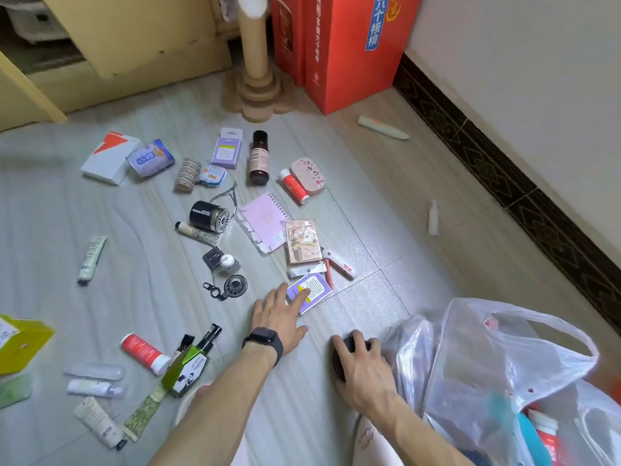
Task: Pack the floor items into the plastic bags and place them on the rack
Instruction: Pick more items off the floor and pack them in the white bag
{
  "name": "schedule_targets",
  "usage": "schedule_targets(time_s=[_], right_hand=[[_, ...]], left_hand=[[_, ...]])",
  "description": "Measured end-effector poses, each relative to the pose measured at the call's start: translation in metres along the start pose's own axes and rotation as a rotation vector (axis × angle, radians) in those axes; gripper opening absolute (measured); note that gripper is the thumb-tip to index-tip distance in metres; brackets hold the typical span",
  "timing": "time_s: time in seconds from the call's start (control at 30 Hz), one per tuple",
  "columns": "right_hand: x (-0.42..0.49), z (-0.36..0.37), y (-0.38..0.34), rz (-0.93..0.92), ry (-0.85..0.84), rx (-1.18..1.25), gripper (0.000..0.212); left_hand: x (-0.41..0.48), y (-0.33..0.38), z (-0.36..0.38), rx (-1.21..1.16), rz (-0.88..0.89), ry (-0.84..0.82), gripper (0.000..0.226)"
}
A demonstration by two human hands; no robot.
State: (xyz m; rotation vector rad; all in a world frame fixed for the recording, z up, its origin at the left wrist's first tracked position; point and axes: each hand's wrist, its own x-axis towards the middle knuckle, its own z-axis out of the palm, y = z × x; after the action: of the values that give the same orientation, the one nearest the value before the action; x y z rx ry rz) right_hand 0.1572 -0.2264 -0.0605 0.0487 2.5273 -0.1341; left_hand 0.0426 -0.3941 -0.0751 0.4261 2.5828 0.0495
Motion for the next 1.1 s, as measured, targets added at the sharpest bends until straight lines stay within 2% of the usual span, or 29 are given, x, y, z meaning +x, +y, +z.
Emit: schedule_targets(time_s=[0.07, 0.13, 0.27, 0.37, 0.47, 0.53, 0.6, 0.7, 0.8, 0.87, 0.97, 1.1], right_hand=[[-0.003, -0.008, 0.002, 0.018, -0.033, 0.224, 0.071], [-0.016, -0.025, 0.003, 0.029, -0.024, 0.547, 0.080], [-0.071, -0.064, 0.009, 0.104, 0.168, 1.099, 0.077], [-0.118, -0.087, 0.025, 0.175, 0.249, 1.497, 0.063], [-0.161, -0.097, 0.053, 0.194, 0.397, 1.815, 0.045], [-0.189, -0.094, 0.076, 0.242, 0.453, 2.081, 0.051], [-0.215, -0.090, 0.101, 0.300, 0.503, 2.226, 0.062], [-0.234, -0.083, 0.134, 0.437, 0.531, 2.190, 0.058], [-0.235, -0.084, 0.157, 0.539, 0.554, 1.796, 0.031], [-0.236, -0.083, 0.167, 0.575, 0.630, 1.542, 0.029], [-0.249, -0.074, 0.181, 0.719, 0.721, 1.501, 0.032], [-0.264, -0.052, 0.194, 0.772, 0.738, 1.566, 0.028]], left_hand=[[0.005, 0.006, 0.005, 0.027, -0.022, 0.067, 0.061], [0.003, 0.009, 0.008, 0.065, -0.053, 0.118, 0.049], [-0.017, 0.007, 0.012, 0.059, -0.106, 0.062, 0.052], [-0.034, 0.005, 0.005, -0.124, -0.106, 0.080, 0.055], [-0.047, 0.024, -0.029, -0.409, -0.037, 0.084, 0.050], [-0.053, 0.053, -0.060, -0.558, 0.055, 0.097, 0.046], [-0.064, 0.094, -0.091, -0.634, 0.196, 0.156, 0.048], [-0.089, 0.159, -0.130, -0.690, 0.440, 0.158, 0.055], [-0.121, 0.226, -0.153, -0.596, 0.665, 0.004, 0.055], [-0.142, 0.267, -0.150, -0.455, 0.768, -0.116, 0.054], [-0.160, 0.313, -0.129, -0.254, 0.796, -0.174, 0.051], [-0.151, 0.334, -0.109, 0.067, 0.755, -0.038, 0.057]])
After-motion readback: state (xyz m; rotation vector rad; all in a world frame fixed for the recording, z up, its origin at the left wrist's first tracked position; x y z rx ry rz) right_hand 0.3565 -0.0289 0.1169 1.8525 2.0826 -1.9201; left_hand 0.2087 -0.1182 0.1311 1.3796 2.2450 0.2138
